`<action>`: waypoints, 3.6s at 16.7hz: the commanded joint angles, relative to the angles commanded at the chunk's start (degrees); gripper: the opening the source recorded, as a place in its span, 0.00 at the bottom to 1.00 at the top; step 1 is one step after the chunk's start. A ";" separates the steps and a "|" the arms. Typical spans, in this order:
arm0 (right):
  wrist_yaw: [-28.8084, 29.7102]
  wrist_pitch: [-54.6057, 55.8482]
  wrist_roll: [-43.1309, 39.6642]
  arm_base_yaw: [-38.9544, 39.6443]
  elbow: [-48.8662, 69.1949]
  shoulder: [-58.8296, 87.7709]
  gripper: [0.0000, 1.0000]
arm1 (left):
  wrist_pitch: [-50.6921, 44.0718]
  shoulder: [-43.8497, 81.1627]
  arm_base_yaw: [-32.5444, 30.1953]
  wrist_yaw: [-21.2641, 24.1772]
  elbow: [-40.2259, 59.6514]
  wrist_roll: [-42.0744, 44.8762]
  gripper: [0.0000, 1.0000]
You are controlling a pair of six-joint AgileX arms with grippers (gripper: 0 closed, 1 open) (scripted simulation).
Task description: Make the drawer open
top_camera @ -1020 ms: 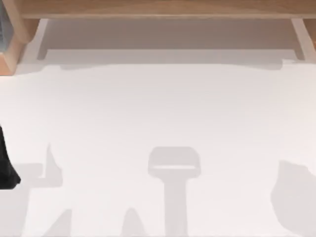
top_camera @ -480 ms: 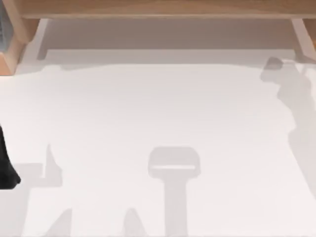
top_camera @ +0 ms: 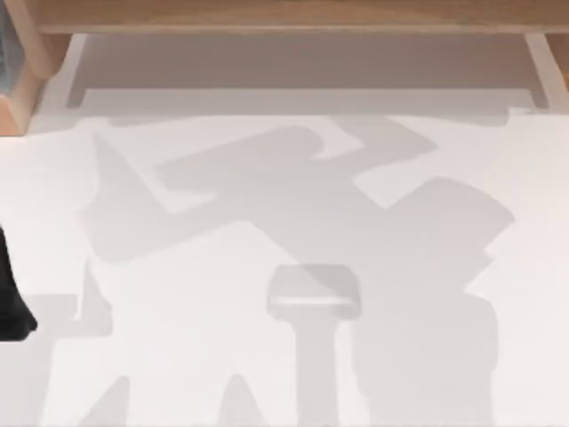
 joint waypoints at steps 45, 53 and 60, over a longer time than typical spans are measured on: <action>13.65 -2.74 17.71 -0.59 30.89 -19.80 0.00 | 0.00 0.00 0.00 0.00 0.00 0.00 1.00; 14.29 -3.64 17.89 -1.15 33.05 -18.88 0.00 | 0.00 0.00 0.00 0.00 0.00 0.00 1.00; 16.96 -10.69 17.72 -4.40 46.43 -12.70 0.00 | 0.00 0.00 0.00 0.00 0.00 0.00 1.00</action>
